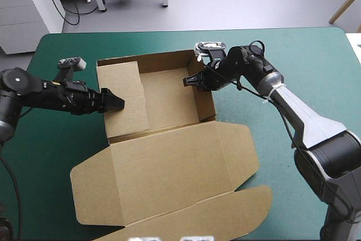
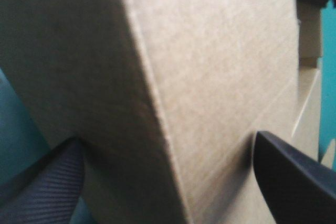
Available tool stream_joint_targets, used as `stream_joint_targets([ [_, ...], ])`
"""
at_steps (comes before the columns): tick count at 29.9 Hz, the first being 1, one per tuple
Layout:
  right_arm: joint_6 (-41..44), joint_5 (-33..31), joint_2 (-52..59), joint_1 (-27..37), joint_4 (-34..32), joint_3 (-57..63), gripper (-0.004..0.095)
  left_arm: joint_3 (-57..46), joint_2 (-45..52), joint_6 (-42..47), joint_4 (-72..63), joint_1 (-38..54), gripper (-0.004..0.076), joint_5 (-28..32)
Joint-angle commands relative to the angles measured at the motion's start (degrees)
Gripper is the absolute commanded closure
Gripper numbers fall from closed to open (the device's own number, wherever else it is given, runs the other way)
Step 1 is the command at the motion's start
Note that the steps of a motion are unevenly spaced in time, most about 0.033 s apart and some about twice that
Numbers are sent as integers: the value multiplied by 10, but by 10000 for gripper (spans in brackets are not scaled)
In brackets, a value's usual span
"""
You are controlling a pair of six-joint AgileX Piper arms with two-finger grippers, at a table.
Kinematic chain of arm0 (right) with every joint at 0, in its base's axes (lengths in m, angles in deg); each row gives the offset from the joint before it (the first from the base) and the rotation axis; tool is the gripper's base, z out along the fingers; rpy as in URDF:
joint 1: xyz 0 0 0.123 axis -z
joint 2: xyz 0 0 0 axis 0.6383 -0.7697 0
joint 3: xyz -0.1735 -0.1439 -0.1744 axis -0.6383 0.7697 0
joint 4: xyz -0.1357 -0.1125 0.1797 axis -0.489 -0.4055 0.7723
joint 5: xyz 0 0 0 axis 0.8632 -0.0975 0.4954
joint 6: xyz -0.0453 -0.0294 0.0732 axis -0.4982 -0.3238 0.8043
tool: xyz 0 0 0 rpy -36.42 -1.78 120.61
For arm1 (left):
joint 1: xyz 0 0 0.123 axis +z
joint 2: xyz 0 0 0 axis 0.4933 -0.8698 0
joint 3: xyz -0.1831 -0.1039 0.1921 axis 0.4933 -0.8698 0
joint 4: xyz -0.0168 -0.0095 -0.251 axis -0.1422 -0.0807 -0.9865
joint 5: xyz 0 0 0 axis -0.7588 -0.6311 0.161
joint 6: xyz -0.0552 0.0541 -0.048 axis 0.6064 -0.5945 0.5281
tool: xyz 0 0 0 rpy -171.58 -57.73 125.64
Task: Fold the box
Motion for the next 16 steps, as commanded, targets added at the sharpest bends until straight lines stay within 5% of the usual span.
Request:
stream_joint_targets([
  [1,23,27,31,-7,18,-17,926,17,19,73,56,-40,126,17],
  [10,28,22,31,-15,21,-17,926,17,19,227,169,-101,280,116],
  [16,28,9,31,-15,21,-17,926,17,5,308,282,-129,554,108],
])
